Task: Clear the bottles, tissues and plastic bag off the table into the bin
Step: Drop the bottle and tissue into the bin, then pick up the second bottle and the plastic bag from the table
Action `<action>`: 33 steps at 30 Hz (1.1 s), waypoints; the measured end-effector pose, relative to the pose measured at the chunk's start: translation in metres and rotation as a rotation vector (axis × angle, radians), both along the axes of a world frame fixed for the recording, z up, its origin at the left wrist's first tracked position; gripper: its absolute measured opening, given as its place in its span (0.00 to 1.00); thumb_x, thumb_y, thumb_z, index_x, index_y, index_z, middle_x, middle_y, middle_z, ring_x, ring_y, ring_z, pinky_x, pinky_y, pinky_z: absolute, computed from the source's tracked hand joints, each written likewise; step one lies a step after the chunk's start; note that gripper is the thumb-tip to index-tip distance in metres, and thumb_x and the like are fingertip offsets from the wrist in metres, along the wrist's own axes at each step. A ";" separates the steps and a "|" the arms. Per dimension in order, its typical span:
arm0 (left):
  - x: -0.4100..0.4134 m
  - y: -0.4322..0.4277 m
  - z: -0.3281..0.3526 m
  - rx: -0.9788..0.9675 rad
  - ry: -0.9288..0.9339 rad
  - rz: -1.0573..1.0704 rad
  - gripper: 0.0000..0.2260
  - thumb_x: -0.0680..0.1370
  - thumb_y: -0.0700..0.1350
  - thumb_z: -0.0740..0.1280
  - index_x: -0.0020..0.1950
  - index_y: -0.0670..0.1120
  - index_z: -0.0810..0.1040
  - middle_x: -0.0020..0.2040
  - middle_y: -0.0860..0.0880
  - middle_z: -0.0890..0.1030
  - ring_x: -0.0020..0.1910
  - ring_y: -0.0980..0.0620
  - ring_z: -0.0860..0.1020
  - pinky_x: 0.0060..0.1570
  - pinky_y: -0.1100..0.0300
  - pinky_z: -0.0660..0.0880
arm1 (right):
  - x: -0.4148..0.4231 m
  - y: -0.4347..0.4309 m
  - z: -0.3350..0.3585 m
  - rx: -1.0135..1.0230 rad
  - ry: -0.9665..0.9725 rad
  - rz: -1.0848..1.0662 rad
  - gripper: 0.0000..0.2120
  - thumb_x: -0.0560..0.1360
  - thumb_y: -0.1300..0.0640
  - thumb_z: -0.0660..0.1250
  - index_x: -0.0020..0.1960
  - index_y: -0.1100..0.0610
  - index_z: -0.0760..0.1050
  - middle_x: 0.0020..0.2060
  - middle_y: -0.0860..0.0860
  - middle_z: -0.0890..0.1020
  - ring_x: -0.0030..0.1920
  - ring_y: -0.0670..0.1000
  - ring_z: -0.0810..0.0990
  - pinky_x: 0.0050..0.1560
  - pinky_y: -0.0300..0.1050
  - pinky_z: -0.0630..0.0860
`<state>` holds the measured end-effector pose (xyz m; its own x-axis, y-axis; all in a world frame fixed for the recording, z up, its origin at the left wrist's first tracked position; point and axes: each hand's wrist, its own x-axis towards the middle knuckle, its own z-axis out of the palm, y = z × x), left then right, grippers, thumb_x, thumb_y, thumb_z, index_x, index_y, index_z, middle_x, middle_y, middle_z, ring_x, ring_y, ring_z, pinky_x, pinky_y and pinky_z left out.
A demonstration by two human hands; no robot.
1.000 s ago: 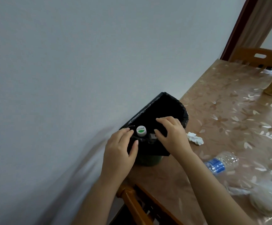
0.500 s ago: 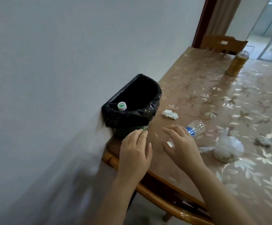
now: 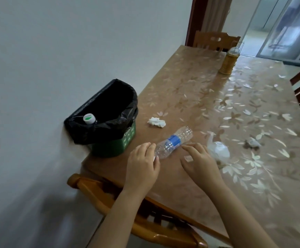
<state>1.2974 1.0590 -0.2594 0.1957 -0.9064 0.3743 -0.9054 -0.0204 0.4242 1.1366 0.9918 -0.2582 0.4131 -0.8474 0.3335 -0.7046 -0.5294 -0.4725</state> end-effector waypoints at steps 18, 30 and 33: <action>-0.041 -0.111 -0.086 0.349 -0.021 0.127 0.17 0.74 0.43 0.65 0.62 0.41 0.70 0.62 0.42 0.74 0.61 0.44 0.70 0.58 0.49 0.69 | -0.094 -0.121 -0.075 0.176 0.049 -0.026 0.18 0.65 0.60 0.74 0.54 0.61 0.76 0.49 0.59 0.80 0.51 0.61 0.76 0.49 0.57 0.76; -0.040 -0.125 -0.119 0.450 -0.049 0.225 0.27 0.73 0.48 0.67 0.69 0.43 0.61 0.70 0.38 0.64 0.69 0.41 0.61 0.63 0.46 0.65 | -0.100 -0.136 -0.110 0.133 0.037 -0.025 0.15 0.58 0.67 0.77 0.44 0.62 0.80 0.41 0.59 0.82 0.41 0.62 0.79 0.41 0.53 0.77; -0.035 -0.126 -0.121 0.452 -0.036 0.263 0.28 0.72 0.47 0.68 0.68 0.44 0.62 0.68 0.38 0.66 0.66 0.40 0.62 0.59 0.44 0.68 | -0.098 -0.136 -0.115 0.134 0.006 -0.040 0.15 0.56 0.73 0.74 0.40 0.62 0.78 0.37 0.59 0.81 0.38 0.62 0.79 0.37 0.51 0.75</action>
<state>1.2623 0.9328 -0.3802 0.4329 -0.9009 -0.0319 -0.8588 -0.4230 0.2891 1.0386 0.8558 -0.3733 0.3796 -0.9002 0.2136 -0.7268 -0.4330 -0.5332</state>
